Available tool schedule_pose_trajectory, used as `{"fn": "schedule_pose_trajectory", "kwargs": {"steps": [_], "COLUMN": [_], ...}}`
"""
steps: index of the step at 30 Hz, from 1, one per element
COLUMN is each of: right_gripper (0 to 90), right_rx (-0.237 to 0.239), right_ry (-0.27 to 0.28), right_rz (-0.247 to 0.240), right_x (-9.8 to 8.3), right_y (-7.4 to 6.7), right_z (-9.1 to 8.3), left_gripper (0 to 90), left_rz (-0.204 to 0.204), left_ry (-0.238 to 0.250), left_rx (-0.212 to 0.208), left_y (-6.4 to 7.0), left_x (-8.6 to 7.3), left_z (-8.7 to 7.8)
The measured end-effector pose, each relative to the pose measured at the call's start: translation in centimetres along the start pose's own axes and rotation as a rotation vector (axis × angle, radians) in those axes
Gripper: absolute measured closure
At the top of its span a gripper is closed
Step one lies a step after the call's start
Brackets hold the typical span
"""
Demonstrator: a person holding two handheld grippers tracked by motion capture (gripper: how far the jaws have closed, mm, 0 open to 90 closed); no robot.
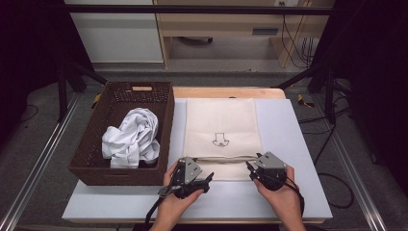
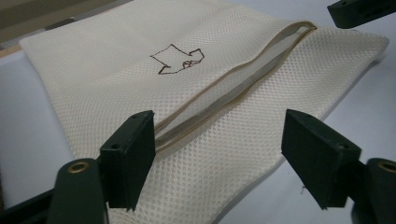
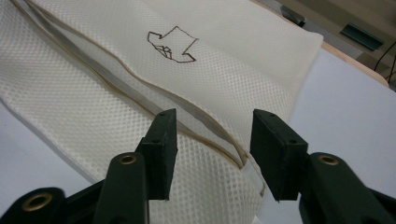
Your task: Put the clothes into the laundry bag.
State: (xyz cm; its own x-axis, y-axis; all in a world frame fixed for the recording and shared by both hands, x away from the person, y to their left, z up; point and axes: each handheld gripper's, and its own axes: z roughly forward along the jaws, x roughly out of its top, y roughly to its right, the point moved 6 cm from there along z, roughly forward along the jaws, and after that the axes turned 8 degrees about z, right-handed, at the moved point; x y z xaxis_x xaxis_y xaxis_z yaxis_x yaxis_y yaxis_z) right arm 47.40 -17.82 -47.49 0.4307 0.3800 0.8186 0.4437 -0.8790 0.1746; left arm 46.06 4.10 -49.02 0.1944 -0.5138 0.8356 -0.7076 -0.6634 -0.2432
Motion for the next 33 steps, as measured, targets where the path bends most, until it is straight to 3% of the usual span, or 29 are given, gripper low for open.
{"fn": "schedule_pose_trajectory", "kwargs": {"steps": [4, 6, 10, 18, 21, 27, 33], "right_gripper": [43.8, 42.1, 48.0, 56.6, 59.0, 68.5, 69.7], "right_rx": [0.033, 0.060, 0.086, 0.172, 0.184, 0.232, 0.242], "right_ry": [-0.017, -0.042, -0.077, -0.125, -0.146, -0.167, -0.191], "right_rz": [-0.018, -0.050, -0.125, -0.170, -0.208, -0.242, -0.265], "right_x": [0.9, 1.7, 2.7, 4.5, 4.8, 4.8, 4.7], "right_y": [-0.4, -0.7, -1.2, -2.0, -2.4, -3.2, -3.8], "right_z": [0.3, 0.6, 1.0, 1.9, 2.4, 3.3, 4.5], "left_gripper": [31.5, 32.1, 32.2, 28.1, 29.8, 39.8, 51.7], "left_rz": [-0.007, -0.015, -0.025, -0.032, -0.026, -0.024, -0.028], "left_ry": [0.001, -0.001, -0.007, -0.008, -0.012, -0.017, -0.037], "left_rx": [0.013, 0.016, 0.012, 0.013, 0.012, 0.006, -0.004], "left_y": [-0.1, -0.2, -0.2, -0.1, -0.1, 0.0, 0.2], "left_x": [0.0, -0.1, -0.2, -0.2, -0.2, -0.3, -0.5], "left_z": [-0.1, 0.0, 0.1, 0.0, 0.1, 0.2, 0.8]}}
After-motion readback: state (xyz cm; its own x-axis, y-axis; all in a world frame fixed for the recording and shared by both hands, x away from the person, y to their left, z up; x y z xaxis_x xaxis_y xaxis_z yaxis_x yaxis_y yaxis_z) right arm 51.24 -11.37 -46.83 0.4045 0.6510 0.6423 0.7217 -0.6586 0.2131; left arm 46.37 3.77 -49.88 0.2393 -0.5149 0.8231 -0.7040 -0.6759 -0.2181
